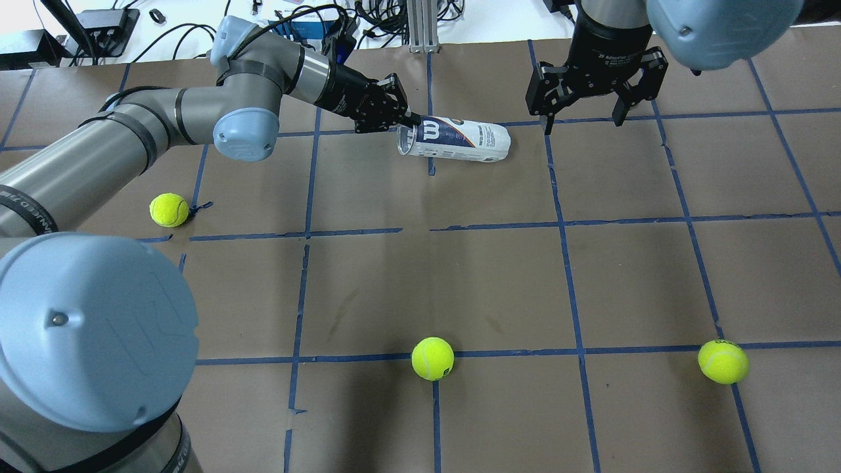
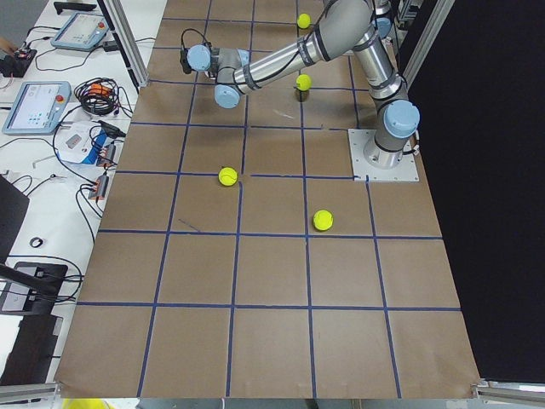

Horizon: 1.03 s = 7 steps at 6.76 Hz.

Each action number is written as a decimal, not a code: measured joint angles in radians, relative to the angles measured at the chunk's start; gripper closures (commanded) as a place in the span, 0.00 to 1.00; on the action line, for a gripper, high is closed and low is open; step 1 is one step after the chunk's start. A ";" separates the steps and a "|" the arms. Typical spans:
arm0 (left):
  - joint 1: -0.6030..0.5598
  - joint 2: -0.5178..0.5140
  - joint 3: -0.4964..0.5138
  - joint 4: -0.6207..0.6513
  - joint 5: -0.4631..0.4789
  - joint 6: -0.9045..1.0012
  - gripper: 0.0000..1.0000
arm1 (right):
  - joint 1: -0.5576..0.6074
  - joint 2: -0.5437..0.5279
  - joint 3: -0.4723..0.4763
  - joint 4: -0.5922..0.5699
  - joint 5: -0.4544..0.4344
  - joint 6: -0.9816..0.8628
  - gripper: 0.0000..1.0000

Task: Lift up tennis ball bucket
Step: 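Grip the lid end with the left gripper and tilt the can upright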

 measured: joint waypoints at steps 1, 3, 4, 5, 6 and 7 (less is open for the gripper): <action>-0.001 0.040 0.007 -0.008 0.018 -0.046 1.00 | -0.024 0.002 0.001 0.000 0.005 -0.013 0.00; -0.010 0.109 0.018 -0.025 0.150 -0.082 1.00 | -0.065 0.001 0.002 0.002 0.006 -0.037 0.00; -0.026 0.129 0.031 -0.036 0.245 -0.082 1.00 | -0.072 0.001 0.002 0.003 0.005 -0.038 0.00; -0.047 0.134 0.057 -0.055 0.339 -0.068 1.00 | -0.073 -0.001 0.002 0.004 0.006 -0.036 0.00; -0.063 0.131 0.100 -0.115 0.430 0.001 1.00 | -0.073 -0.002 0.001 0.004 0.006 -0.033 0.00; -0.075 0.127 0.148 -0.203 0.518 0.103 1.00 | -0.073 -0.003 0.001 0.004 0.005 -0.031 0.00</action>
